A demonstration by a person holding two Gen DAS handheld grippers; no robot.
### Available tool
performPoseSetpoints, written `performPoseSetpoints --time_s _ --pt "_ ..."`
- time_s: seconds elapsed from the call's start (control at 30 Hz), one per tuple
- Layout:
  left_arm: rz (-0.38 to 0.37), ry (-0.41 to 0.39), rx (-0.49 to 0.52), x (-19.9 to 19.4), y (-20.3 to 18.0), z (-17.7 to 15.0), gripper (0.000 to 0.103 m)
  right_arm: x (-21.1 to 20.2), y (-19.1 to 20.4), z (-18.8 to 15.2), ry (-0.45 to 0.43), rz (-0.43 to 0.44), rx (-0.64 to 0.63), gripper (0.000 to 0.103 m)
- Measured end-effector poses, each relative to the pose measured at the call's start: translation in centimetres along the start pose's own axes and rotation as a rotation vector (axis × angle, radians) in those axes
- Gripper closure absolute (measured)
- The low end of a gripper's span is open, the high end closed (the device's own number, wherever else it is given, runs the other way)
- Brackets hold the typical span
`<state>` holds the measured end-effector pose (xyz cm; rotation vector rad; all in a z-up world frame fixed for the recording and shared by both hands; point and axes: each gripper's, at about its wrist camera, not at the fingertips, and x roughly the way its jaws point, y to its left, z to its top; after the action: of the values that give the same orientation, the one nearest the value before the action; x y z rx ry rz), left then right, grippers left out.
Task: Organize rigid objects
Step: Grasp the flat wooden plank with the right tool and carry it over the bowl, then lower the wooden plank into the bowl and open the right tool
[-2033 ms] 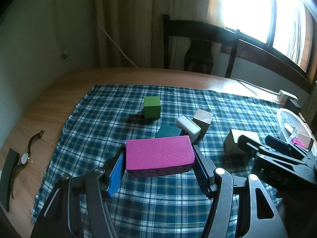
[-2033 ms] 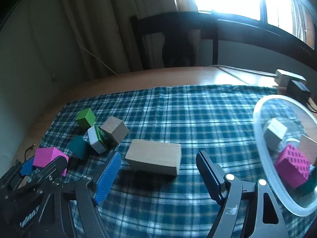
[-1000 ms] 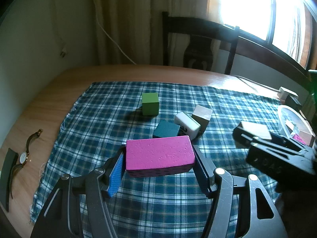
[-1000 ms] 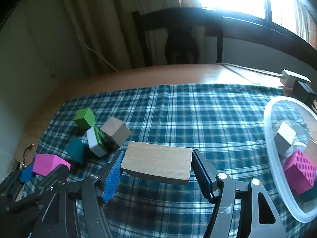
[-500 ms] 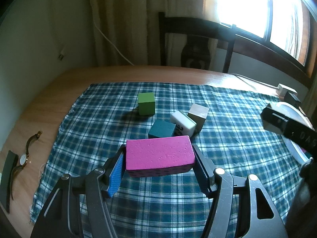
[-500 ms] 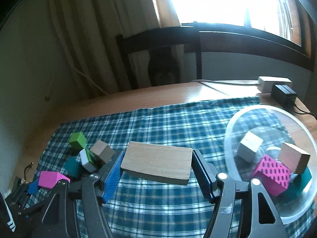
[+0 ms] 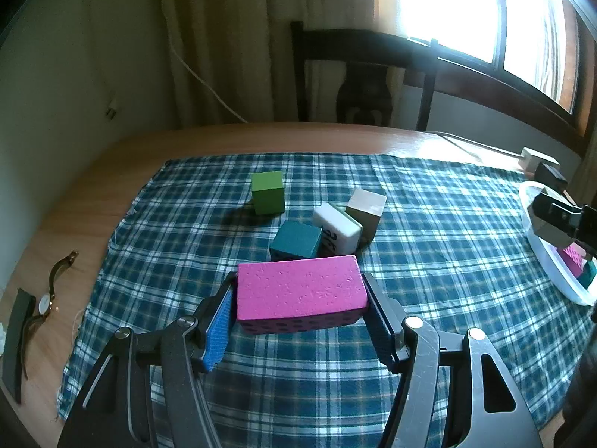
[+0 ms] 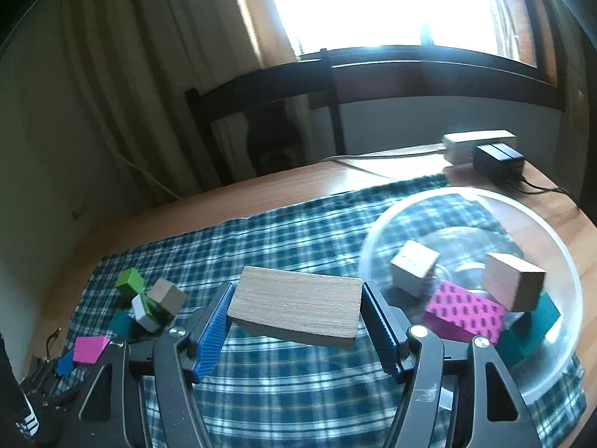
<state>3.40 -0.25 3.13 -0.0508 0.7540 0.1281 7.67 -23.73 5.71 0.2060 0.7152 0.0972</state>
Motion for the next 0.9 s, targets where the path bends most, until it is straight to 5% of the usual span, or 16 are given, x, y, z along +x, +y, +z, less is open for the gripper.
performPoseSetpoints --time_s 0.9 --pt "0.000 0.000 0.043 -0.1 -1.1 -0.3 0.039 -0.4 -8.2 0.3 -0.020 -0.147 0.165 0.033"
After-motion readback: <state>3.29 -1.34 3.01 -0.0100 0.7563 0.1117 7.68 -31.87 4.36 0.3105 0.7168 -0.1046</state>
